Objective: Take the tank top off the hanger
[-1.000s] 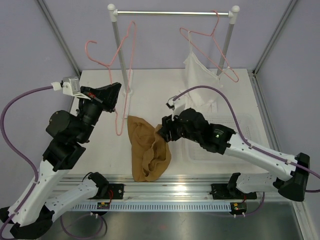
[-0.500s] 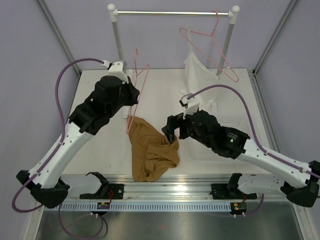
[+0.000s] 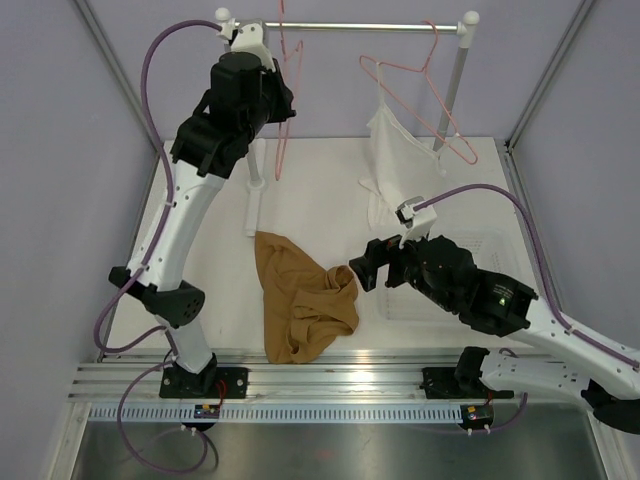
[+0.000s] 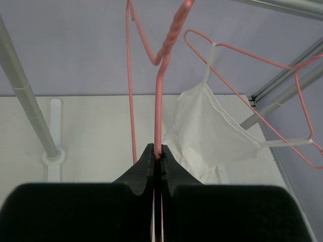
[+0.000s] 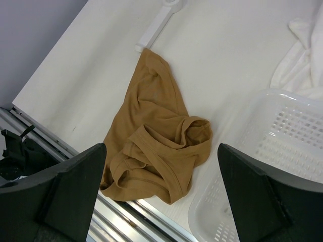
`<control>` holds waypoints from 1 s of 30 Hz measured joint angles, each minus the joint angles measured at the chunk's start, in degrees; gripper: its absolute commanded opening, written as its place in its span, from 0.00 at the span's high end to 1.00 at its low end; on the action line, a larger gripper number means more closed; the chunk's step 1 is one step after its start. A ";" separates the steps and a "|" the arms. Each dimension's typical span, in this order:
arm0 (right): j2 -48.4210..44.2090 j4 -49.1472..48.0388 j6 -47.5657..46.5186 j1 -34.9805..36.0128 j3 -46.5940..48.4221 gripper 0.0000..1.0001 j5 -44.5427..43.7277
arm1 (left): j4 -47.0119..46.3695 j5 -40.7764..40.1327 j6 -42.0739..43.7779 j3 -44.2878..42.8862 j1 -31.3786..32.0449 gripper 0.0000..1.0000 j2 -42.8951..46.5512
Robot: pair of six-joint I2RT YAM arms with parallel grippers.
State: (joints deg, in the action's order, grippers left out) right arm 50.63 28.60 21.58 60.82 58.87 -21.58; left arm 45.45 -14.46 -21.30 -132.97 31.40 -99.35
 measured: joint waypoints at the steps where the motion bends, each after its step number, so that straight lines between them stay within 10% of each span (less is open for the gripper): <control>1: -0.68 0.22 0.02 0.00 -0.02 0.01 -0.24 | 0.31 0.42 0.13 -1.90 -0.66 1.00 -1.84; 27: -1.90 0.22 -0.85 0.00 -4.26 0.00 2.38 | -4.22 11.45 2.32 -5.42 -9.35 0.96 -12.63; 30: -1.01 -0.09 -0.87 0.00 -4.26 0.01 3.87 | -3.34 11.45 2.32 -5.11 -9.49 0.81 -12.63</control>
State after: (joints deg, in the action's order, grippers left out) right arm 49.63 28.51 20.71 60.82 54.61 -17.72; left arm 42.11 -3.01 -18.98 -138.08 21.91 -111.98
